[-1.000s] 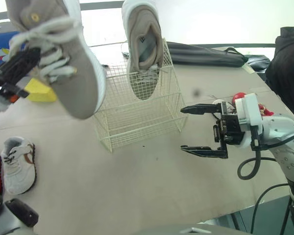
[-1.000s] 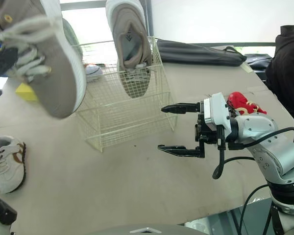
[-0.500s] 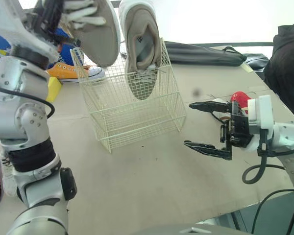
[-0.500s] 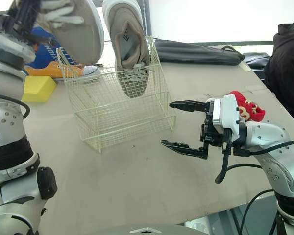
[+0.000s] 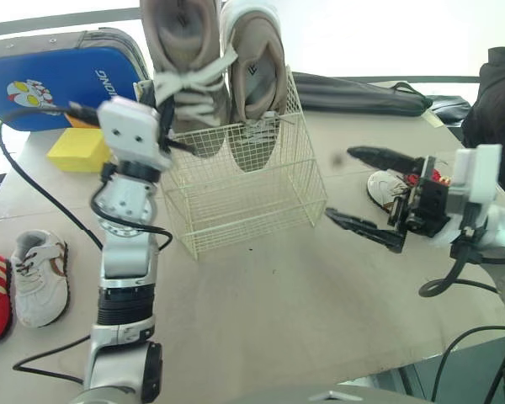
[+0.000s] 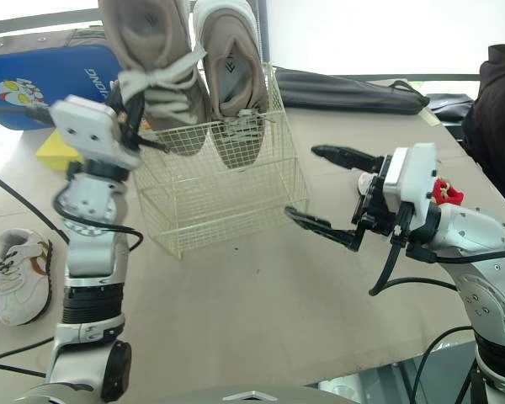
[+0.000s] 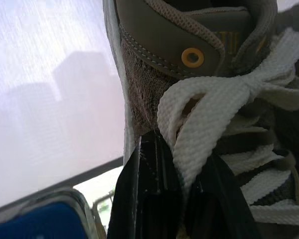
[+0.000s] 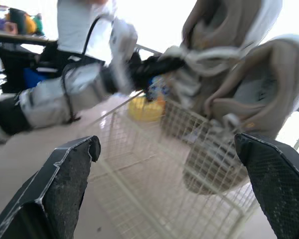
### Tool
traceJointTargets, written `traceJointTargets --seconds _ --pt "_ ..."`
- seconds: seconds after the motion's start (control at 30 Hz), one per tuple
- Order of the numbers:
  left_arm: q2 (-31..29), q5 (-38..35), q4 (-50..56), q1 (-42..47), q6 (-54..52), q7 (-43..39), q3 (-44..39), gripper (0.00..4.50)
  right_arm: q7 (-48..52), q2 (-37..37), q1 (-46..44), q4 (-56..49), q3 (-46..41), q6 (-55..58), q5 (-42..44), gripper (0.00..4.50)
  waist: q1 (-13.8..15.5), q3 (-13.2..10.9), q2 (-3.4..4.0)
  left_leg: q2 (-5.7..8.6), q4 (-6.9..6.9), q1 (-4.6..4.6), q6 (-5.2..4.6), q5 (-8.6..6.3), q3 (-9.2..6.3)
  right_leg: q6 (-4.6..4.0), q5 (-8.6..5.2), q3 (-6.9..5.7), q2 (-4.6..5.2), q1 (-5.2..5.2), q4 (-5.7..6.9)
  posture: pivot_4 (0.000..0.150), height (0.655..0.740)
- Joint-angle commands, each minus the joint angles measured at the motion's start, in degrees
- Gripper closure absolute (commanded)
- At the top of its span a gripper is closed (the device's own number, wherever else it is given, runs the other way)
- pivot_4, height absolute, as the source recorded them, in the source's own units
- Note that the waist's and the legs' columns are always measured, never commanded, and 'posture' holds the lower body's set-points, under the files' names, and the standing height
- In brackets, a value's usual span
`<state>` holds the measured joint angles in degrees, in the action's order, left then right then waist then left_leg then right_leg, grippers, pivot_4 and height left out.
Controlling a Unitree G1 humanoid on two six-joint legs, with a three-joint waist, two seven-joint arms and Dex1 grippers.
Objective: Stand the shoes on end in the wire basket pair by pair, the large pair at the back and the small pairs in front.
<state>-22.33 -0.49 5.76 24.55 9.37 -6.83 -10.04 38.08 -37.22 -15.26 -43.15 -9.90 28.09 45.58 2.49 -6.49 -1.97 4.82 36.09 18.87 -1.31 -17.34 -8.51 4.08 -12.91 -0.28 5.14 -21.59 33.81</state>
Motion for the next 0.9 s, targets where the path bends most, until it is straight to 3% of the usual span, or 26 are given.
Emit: traceJointTargets --seconds 0.03,0.27,0.33,0.37,0.4,0.53,0.7,0.8,0.9 --pt "1.28 2.0 -0.51 0.78 3.6 2.5 -0.21 4.48 -4.43 0.42 0.26 -3.57 -1.98 0.5 1.81 0.0 0.01 0.0 0.01 0.01 0.01 0.0 -0.01 0.0 0.01 0.01 0.0 0.01 0.0 0.01 0.01 0.15 0.74" --pt "2.37 -1.58 4.85 -4.79 -4.36 -1.36 0.44 4.48 -6.62 -0.46 1.04 -4.77 -1.66 0.75 2.14 0.0 -0.15 0.24 0.42 0.02 0.02 -0.02 -0.03 -0.01 0.05 0.03 0.01 0.04 0.01 0.02 0.03 0.15 0.74" --pt "1.81 -3.78 8.65 -6.35 -8.58 -2.0 -1.29 3.59 -6.84 -0.62 1.39 -4.82 -1.61 0.7 2.05 0.0 -0.14 0.28 0.46 0.02 0.02 -0.02 -0.04 -0.01 0.04 0.03 0.01 0.02 0.0 0.02 0.04 0.15 0.74" --pt "1.35 -5.41 10.79 -7.12 -10.67 -2.52 -2.37 3.36 -6.85 -0.66 1.65 -4.84 -1.56 0.63 1.93 0.0 -0.22 0.28 0.46 0.02 0.03 -0.02 -0.04 -0.01 0.04 0.03 0.01 0.02 -0.01 0.03 0.04 0.15 0.74" --pt "0.61 -7.76 13.45 -8.07 -13.75 -3.43 -3.66 2.72 -6.86 -0.64 1.88 -4.78 -1.42 0.55 1.71 0.0 -0.2 0.28 0.46 0.02 0.03 -0.02 -0.05 -0.02 0.04 0.03 0.01 0.03 -0.02 0.03 0.04 0.15 0.74" --pt "-2.75 -17.34 22.29 -11.19 -24.94 -7.39 -7.19 1.02 -6.52 -0.71 2.82 -4.22 -1.49 0.13 1.37 0.0 -0.36 0.24 0.52 0.0 0.06 -0.02 -0.07 -0.03 0.04 0.03 0.01 0.02 -0.06 0.02 0.04 0.15 0.74" --pt "-8.81 -31.14 30.17 -18.05 -38.24 -12.6 -13.94 1.02 -5.8 -0.98 3.1 -3.24 -2.13 -0.16 1.59 0.0 -0.61 0.11 0.76 -0.02 0.03 -0.03 -0.08 -0.04 0.05 0.03 0.0 0.04 -0.08 0.02 0.03 0.15 0.74" --pt "-13.53 -43.62 33.48 -23.56 -45.2 -18.48 -19.22 1.02 -5.13 -1.5 4.3 -2.82 -2.96 -0.22 2.15 0.0 -0.54 0.07 0.78 -0.03 0.03 -0.04 -0.08 -0.04 0.05 0.02 -0.01 0.05 -0.11 0.02 0.04 0.15 0.74" --pt "-20.96 -62.39 36.51 -26.89 -53.69 -23.94 -21.69 1.02 -4.38 -2.6 6.75 -1.8 -3.43 0.7 1.84 0.0 -0.27 0.02 0.72 -0.04 0.03 -0.03 -0.09 -0.05 0.04 0.01 -0.02 0.05 -0.11 0.02 0.03 0.15 0.74"
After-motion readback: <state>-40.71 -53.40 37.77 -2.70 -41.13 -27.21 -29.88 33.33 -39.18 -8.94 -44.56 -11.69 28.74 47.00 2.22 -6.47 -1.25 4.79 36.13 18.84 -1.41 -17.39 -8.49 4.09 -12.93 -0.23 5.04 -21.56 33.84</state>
